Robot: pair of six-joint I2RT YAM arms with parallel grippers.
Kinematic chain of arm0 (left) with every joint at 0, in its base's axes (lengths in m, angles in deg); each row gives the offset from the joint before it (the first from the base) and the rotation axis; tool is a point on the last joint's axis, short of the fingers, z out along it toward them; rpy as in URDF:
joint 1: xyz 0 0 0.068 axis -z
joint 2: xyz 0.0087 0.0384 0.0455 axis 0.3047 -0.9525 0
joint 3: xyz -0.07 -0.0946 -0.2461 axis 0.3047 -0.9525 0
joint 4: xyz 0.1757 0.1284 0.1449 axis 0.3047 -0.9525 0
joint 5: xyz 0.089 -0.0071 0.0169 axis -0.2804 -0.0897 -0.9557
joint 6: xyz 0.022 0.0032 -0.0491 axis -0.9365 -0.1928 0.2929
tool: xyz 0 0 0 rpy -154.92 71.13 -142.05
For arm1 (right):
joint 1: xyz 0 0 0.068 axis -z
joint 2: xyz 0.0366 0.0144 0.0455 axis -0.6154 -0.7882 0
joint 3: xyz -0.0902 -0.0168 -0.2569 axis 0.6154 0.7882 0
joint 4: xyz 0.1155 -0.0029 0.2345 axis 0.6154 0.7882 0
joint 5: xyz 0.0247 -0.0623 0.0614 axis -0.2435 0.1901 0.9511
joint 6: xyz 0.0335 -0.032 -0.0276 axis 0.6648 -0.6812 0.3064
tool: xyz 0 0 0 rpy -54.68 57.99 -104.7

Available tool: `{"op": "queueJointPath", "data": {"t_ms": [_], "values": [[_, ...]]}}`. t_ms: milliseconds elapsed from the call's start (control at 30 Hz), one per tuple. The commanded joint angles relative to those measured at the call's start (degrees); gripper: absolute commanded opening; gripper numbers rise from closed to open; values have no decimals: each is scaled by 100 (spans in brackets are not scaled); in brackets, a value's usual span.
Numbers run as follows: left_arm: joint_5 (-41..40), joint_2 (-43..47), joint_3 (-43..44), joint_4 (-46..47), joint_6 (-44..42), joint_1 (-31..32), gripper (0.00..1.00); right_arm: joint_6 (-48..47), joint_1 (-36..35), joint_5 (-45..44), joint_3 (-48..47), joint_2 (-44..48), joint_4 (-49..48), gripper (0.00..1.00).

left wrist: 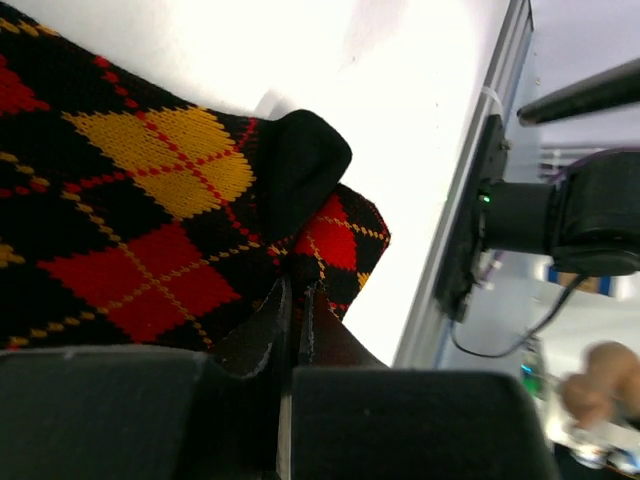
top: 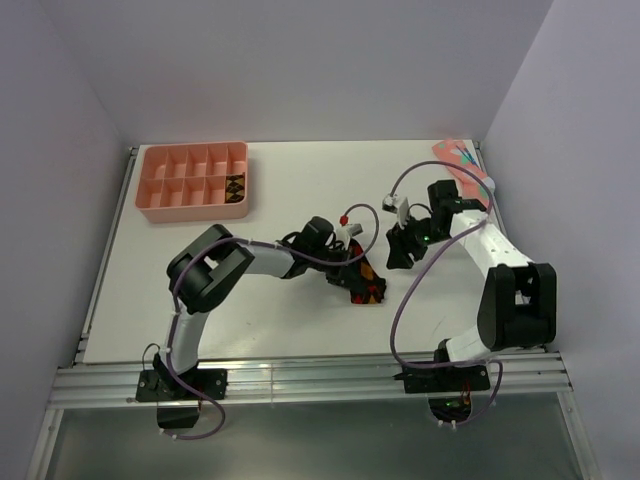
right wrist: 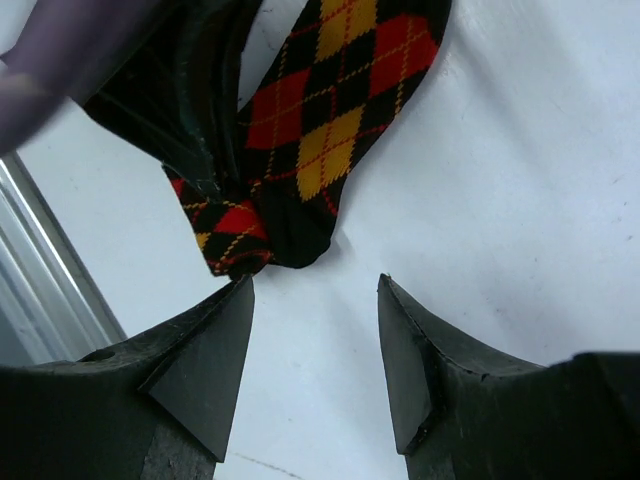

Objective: Roll the socks
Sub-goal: Roll the sock at the center of the board.

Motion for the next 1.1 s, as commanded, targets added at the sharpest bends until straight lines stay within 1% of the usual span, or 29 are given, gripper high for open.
{"op": "queueJointPath", "data": {"t_ms": [0,67,133,233,267,367,500,633,833,1067], "values": [[362,-432,170,-1515,259,26,0,-841,-9,272,123,156,-164,60],[607,-538,232,-1603,470,18,1,-1080,-70,335,316,313,-49,59],[714,-600,276,-1664,743,0,0,-1248,-219,204,684,655,-258,59],[776,-697,495,-2103,778,-18,0,-1301,-693,-76,1194,1164,-662,59],[767,-714,548,-2200,779,-44,0,-1301,-947,-113,1309,1271,-733,59],[864,-819,698,-2429,840,-97,0,-1310,-1369,-201,1565,1544,-839,59],[961,-925,856,-2596,928,-167,0,-1336,-1765,-262,1714,1624,-866,58],[1065,-987,856,-2562,1042,-263,0,-1327,-2065,-543,1916,1615,-1059,57],[1075,-1118,961,-2693,963,-299,0,-1239,-2487,-781,2136,1527,-1322,54],[1145,-1224,1049,-2737,902,-334,0,-1020,-2918,-1123,2391,1457,-1735,54]]}}
